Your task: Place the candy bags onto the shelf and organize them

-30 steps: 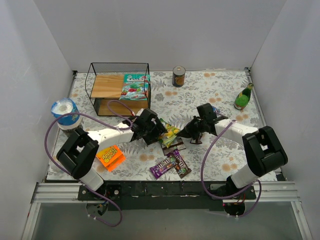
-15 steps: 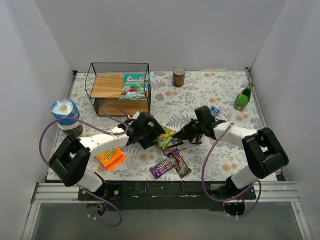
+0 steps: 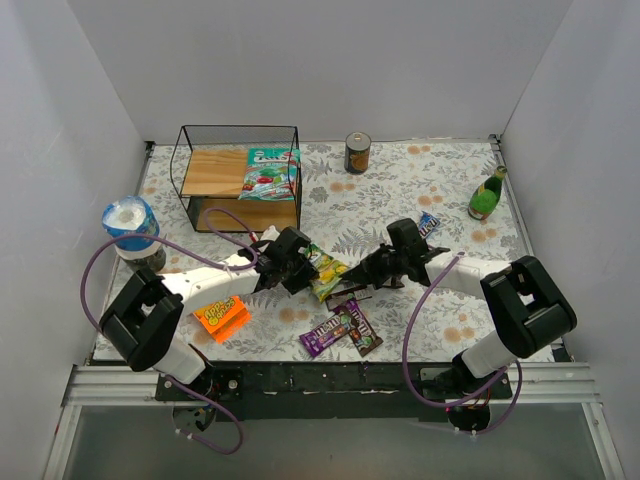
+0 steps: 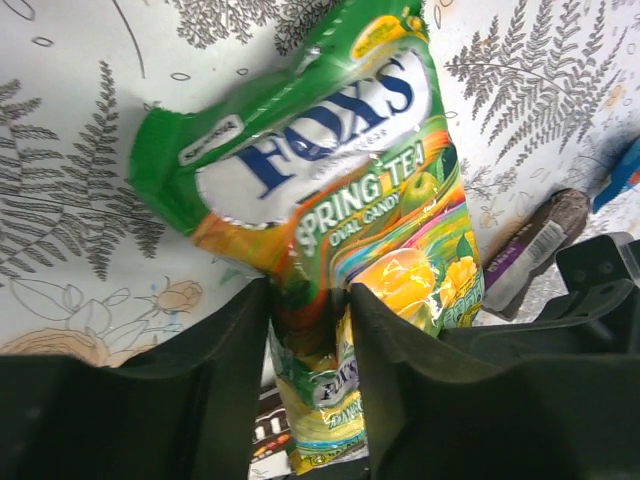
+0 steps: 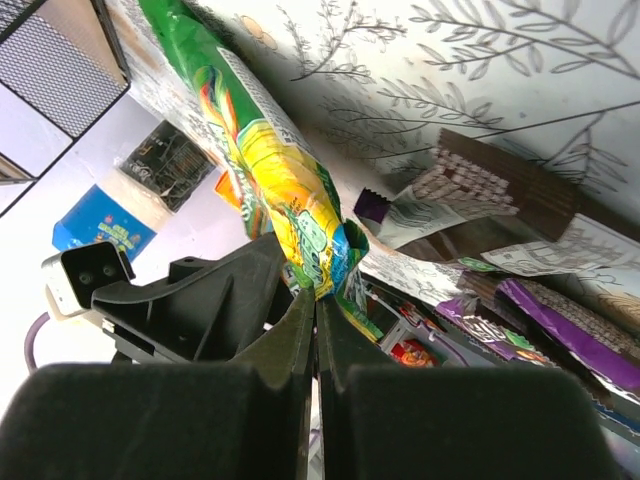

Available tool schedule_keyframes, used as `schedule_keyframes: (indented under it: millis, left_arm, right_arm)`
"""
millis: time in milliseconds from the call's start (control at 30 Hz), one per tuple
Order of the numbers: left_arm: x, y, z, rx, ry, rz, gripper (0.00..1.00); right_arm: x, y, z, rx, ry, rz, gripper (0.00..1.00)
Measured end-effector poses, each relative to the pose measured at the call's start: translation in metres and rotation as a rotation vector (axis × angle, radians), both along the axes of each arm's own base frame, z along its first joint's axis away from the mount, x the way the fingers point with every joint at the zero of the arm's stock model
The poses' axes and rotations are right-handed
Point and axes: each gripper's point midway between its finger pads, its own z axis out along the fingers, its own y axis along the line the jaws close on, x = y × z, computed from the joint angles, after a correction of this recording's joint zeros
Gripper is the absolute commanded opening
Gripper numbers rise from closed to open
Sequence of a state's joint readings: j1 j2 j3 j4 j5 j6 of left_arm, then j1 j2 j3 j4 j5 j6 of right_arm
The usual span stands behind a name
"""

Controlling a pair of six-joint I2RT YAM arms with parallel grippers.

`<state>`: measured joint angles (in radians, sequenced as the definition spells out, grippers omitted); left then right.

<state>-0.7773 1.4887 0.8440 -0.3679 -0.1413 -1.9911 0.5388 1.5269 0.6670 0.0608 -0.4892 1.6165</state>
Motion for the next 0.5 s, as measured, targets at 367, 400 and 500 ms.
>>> schedule_keyframes:
  millis: [367,400,500]
  left_arm:
    - [-0.002,0.005,0.008,0.031,-0.021,-0.022,0.00]
    - [-0.001,0.005,0.009,0.036,-0.025,-0.029,0.00]
    - [0.000,0.005,0.011,0.049,-0.036,-0.048,0.00]
  right_arm:
    - [-0.015,-0.002,-0.009,0.003,0.017,0.035,0.19]
    - [-0.015,-0.001,-0.008,0.005,0.014,0.041,0.23]
    - [-0.018,-0.001,-0.007,0.009,0.009,0.057,0.40]
